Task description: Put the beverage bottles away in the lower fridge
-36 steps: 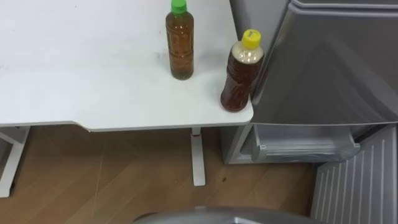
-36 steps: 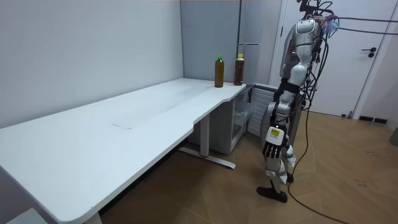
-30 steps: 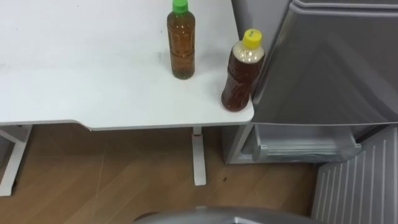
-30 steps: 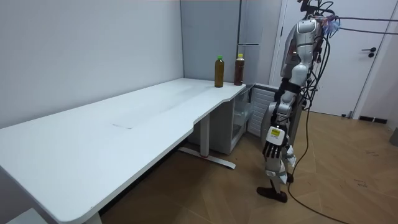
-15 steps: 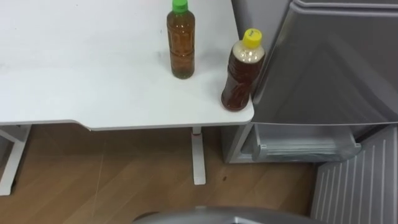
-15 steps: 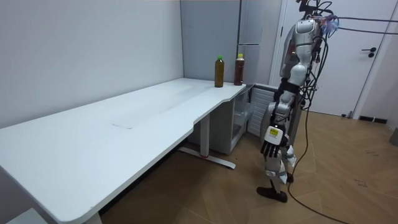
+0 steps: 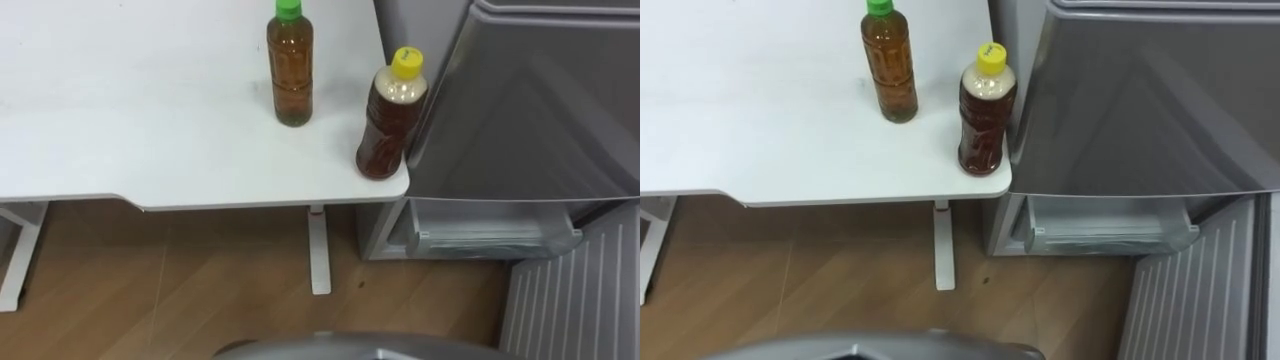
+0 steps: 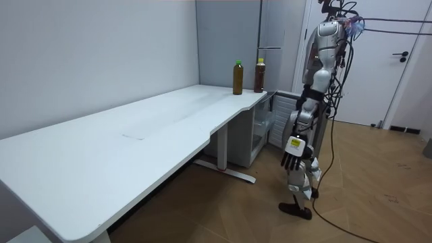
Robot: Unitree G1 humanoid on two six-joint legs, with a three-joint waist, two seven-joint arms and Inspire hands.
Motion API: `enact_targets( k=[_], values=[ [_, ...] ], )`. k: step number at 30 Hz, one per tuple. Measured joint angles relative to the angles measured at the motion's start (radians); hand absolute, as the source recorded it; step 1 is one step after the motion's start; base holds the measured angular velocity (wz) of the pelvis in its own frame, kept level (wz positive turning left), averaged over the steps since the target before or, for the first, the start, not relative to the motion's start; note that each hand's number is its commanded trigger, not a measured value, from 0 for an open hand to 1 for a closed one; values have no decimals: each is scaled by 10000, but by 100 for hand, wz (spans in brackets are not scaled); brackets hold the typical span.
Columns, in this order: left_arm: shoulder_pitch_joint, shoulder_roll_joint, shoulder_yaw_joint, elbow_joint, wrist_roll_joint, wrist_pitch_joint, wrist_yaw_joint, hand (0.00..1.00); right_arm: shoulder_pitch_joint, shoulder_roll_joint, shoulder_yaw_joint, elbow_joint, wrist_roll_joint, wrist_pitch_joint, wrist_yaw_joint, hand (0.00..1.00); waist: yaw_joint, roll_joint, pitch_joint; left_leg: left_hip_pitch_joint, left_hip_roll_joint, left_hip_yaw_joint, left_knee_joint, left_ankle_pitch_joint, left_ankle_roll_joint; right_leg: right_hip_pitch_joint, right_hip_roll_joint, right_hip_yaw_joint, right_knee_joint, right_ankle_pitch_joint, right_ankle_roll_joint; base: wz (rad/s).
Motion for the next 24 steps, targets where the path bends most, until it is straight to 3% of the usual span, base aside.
enact_targets(
  k=[2,5,7,10,16,21,24],
  values=[
    [-8,-10,125,0,-349,-102,492,0,-15,-5,5,-6,-6,-39,-196,0,30,5,-1,1,-6,-63,4,1,0,-4,0,-2,44,1,0,2],
    [-89,-7,945,-113,-1531,-371,1445,0,-38,-49,-76,-4,-16,-246,-508,0,86,52,9,7,-21,-160,15,3,0,1,-2,-25,43,2,1,6],
    [-205,-25,1562,-578,-2965,-939,2261,0,-73,-109,-169,21,8,-502,-816,0,305,85,32,17,-18,-165,16,4,-1,11,-3,-30,47,5,-2,0],
    [-213,-118,1968,-1185,-4088,-1581,3269,0,-124,-114,-466,-20,94,-847,-1267,0,395,117,56,17,-26,-174,-20,3,0,28,-8,-51,59,11,2,0],
    [-126,-354,2145,-2122,-5417,-2456,5023,0,-25,-88,-568,-33,169,-1105,-1565,0,534,225,-4,128,-58,-240,-131,37,-11,74,-29,-184,49,15,8,1],
    [86,-381,2206,-3549,-5628,-2600,5779,0,-7,-74,-647,-1,218,-1138,-1379,0,568,118,-89,288,-95,-271,-188,73,-11,200,-64,-301,24,14,8,5],
    [262,-382,2198,-4904,-5549,-2797,6058,0,15,-59,-635,-64,61,-1202,-1231,0,630,53,-80,324,-112,-318,-182,75,-7,244,-79,-300,26,14,9,0]
  ],
)
